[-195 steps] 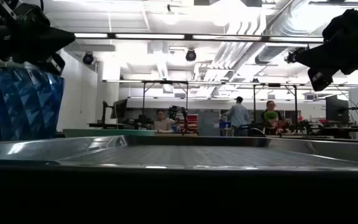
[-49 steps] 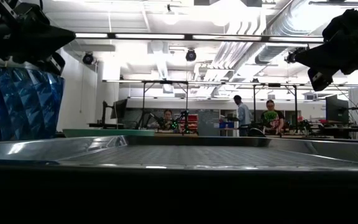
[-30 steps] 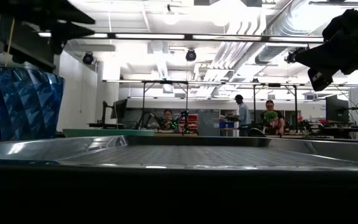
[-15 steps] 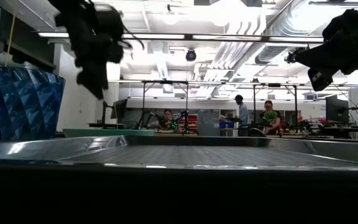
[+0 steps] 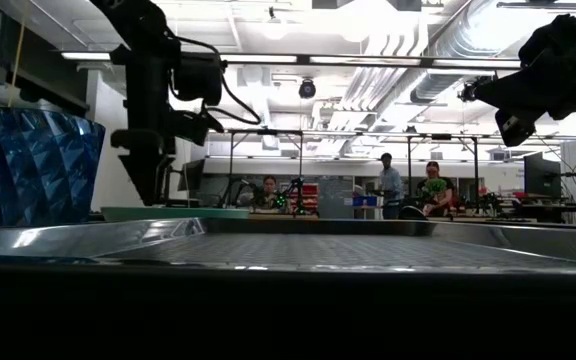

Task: Pick and place plate/cup/fork/spoon on tray
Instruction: Put the blue plate into the black tray

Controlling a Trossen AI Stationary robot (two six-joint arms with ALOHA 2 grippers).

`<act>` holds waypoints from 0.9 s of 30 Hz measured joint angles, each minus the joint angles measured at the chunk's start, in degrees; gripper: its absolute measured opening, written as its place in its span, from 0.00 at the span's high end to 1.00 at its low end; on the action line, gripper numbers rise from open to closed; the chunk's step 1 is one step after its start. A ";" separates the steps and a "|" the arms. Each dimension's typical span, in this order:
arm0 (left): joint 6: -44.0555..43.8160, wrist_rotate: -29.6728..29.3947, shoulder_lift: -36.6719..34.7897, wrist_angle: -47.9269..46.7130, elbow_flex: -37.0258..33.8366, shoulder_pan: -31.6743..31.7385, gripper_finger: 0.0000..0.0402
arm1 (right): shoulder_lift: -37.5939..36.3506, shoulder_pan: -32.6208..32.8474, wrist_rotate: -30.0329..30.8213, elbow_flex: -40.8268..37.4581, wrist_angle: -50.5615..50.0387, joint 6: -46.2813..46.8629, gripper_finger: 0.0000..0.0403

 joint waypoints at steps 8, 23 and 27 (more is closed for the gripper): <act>4.31 1.71 3.45 0.80 -0.41 -0.02 0.50 | 0.00 0.00 0.00 0.00 0.02 0.00 1.00; 2.96 -7.51 5.81 0.76 1.20 -1.11 0.96 | 0.02 0.02 0.01 0.00 0.00 0.00 1.00; 3.37 -8.39 1.49 -4.18 6.43 -0.57 0.98 | 0.02 0.02 0.14 0.02 0.02 0.00 1.00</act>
